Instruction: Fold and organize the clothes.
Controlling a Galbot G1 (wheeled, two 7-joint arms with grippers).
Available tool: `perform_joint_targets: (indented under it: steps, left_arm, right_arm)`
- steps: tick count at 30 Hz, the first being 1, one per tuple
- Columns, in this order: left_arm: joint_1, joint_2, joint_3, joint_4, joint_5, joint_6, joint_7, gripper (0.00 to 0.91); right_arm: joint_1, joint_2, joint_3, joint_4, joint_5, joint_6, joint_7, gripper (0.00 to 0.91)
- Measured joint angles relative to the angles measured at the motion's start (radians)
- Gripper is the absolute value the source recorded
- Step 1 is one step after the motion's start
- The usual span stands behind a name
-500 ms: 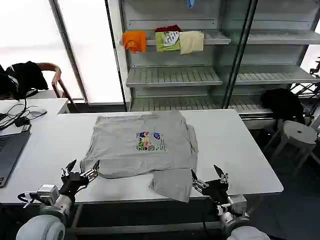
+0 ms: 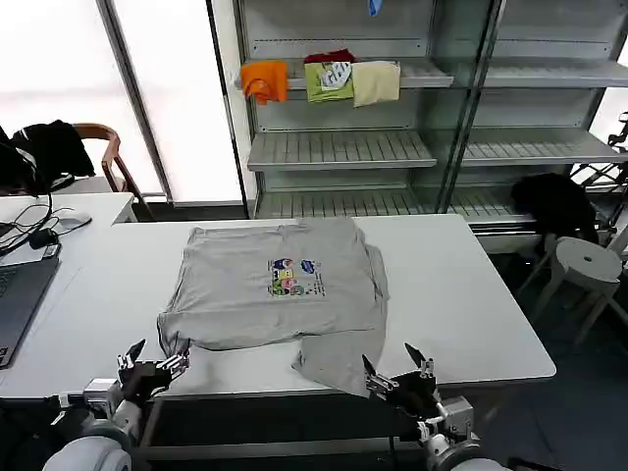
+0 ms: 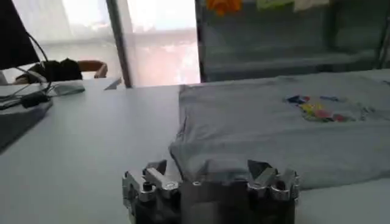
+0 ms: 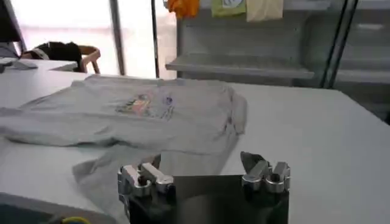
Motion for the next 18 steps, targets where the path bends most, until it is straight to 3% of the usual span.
perform_joint_targets:
  steps: [1,2,3,4,6,8,9,11,13,15,16,18]
  left_arm:
    - [0.000,0.000,0.000,0.005,0.002,0.000,-0.001,0.776]
    - [-0.001,0.000,0.000,0.010,0.004,0.000,-0.002,0.746]
    - [-0.002,-0.001,0.000,0.015,0.006,0.000,-0.002,0.695]
    - [-0.003,-0.002,0.001,0.021,0.007,0.000,-0.002,0.625]
    - [-0.004,-0.003,0.001,0.030,0.007,0.000,-0.003,0.584]
    - [-0.008,-0.005,0.001,0.039,0.008,0.000,-0.003,0.413]
    - [-0.010,-0.007,0.001,0.042,0.008,0.000,-0.004,0.413]
    - [-0.015,-0.007,0.001,0.049,0.009,0.000,-0.005,0.302]
    - [-0.019,-0.008,0.001,0.056,0.010,0.000,-0.005,0.252]
    - [-0.022,-0.008,0.001,0.062,0.011,0.000,-0.005,0.131]
    - [-0.023,-0.008,0.001,0.065,0.011,0.000,-0.005,0.020]
    - [-0.025,-0.007,0.001,0.070,0.011,-0.001,-0.005,0.010]
  right_arm:
    - [0.000,0.000,-0.003,-0.005,0.000,0.000,0.001,0.746]
    - [0.001,0.001,-0.004,-0.010,0.000,0.000,0.001,0.504]
    - [0.003,0.002,-0.006,-0.017,0.000,0.000,0.001,0.322]
    - [0.005,0.002,-0.009,-0.024,0.001,0.000,0.001,0.000]
    - [0.009,0.006,-0.014,-0.040,0.003,0.000,0.001,0.000]
    - [0.014,0.009,-0.019,-0.053,0.003,0.000,0.001,0.000]
    - [0.015,0.010,-0.022,-0.060,0.003,0.000,0.001,0.000]
    - [0.020,0.011,-0.027,-0.072,0.002,0.000,0.003,0.000]
    - [0.024,0.011,-0.032,-0.085,0.001,0.000,0.005,0.000]
    - [0.026,0.012,-0.032,-0.093,0.001,0.001,0.007,0.000]
    - [0.027,0.013,-0.032,-0.096,0.001,0.002,0.007,0.000]
    - [0.028,0.015,-0.032,-0.099,0.005,0.003,0.009,0.000]
